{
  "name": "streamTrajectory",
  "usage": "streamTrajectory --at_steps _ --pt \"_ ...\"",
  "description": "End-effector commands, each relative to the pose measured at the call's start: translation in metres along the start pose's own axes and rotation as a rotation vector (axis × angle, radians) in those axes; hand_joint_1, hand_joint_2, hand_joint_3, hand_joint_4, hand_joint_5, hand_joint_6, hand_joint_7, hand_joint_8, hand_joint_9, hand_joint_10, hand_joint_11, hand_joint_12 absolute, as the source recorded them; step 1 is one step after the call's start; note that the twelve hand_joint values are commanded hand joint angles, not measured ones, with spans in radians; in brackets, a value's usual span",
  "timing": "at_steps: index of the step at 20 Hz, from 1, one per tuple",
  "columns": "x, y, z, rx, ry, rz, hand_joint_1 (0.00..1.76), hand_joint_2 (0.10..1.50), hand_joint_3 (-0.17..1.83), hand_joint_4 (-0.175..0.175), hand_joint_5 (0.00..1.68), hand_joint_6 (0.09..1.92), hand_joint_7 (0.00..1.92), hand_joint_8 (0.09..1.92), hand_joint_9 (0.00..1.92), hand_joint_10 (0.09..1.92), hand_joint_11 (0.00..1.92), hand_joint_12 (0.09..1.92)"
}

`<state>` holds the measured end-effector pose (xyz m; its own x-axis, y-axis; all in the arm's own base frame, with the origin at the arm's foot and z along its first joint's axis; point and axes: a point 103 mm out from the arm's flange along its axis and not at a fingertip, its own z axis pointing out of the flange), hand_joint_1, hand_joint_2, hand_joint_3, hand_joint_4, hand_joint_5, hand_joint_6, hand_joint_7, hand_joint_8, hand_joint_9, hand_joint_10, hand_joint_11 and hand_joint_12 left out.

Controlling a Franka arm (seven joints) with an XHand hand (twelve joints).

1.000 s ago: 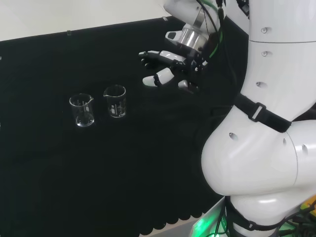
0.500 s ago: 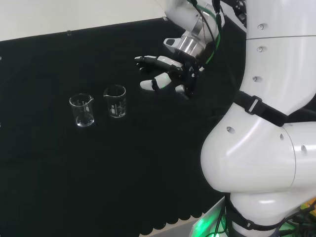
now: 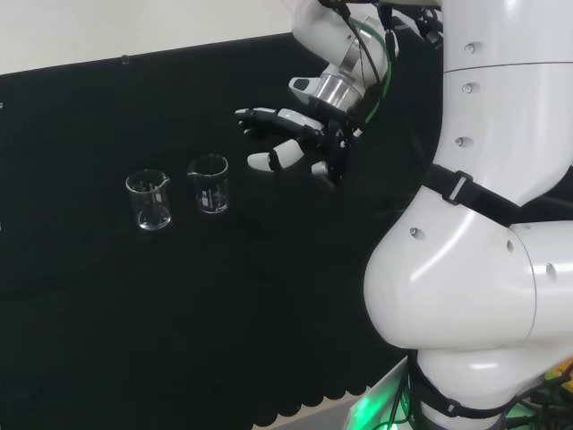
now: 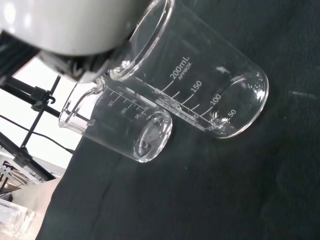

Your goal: Pick up the beaker on the right.

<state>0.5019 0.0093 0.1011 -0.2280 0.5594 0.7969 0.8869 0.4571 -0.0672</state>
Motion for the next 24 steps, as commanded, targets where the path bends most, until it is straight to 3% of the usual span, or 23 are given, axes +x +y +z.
streamTrajectory --at_steps 1,6,24 --pt "0.003 0.006 0.009 0.006 0.004 0.001 0.94 0.29 1.05 -0.036 0.19 0.09 0.15 0.57 0.23 0.62 0.0 1.1" --pt "-0.007 -0.001 0.009 0.001 0.013 -0.003 0.94 0.29 1.06 -0.035 0.19 0.09 0.14 0.56 0.23 0.62 0.0 1.09" --pt "-0.012 0.015 0.038 0.03 0.057 -0.023 0.94 0.29 1.06 -0.031 0.25 0.09 0.16 0.56 0.23 0.61 0.0 1.09"
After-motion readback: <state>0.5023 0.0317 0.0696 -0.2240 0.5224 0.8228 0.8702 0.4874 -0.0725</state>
